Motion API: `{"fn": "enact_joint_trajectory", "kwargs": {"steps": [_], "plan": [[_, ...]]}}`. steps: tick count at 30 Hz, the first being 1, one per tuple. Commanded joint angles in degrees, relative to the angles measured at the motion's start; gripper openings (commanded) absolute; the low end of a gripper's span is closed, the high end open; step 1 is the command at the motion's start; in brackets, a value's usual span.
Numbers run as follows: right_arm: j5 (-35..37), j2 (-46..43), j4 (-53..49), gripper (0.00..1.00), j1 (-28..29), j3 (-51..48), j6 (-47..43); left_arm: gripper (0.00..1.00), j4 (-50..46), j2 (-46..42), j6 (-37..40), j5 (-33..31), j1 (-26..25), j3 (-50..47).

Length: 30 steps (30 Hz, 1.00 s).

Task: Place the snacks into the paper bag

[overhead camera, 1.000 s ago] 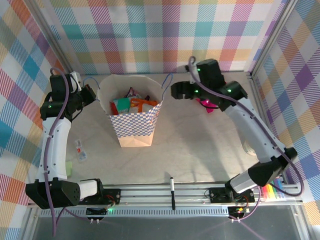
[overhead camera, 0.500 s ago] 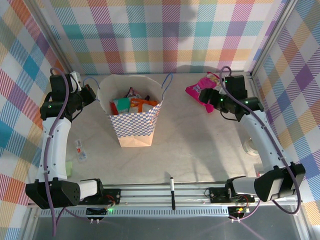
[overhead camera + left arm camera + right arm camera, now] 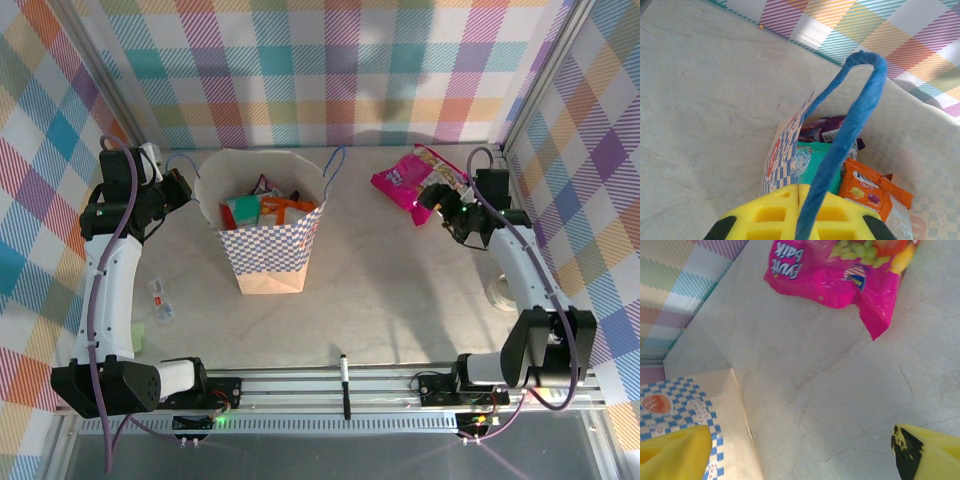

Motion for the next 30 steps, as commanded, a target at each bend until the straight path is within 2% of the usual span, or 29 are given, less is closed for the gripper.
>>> {"fn": "enact_joint_trajectory", "kwargs": {"steps": [1,16,30], "plan": [[-4.3,2.8,5.4,0.93,-0.3,-1.6,2.3,0.05,-1.9,-0.1,0.7,0.4,0.6,1.9],[-10.9,20.5,17.6,0.93,-2.9,1.2,5.9,0.06,-2.1,0.6,0.5,0.4,0.6,1.6],[-12.1,31.4,18.4,0.91,-3.9,8.5,6.4,0.06,-2.5,1.7,0.5,-0.2,0.6,2.3]]}}
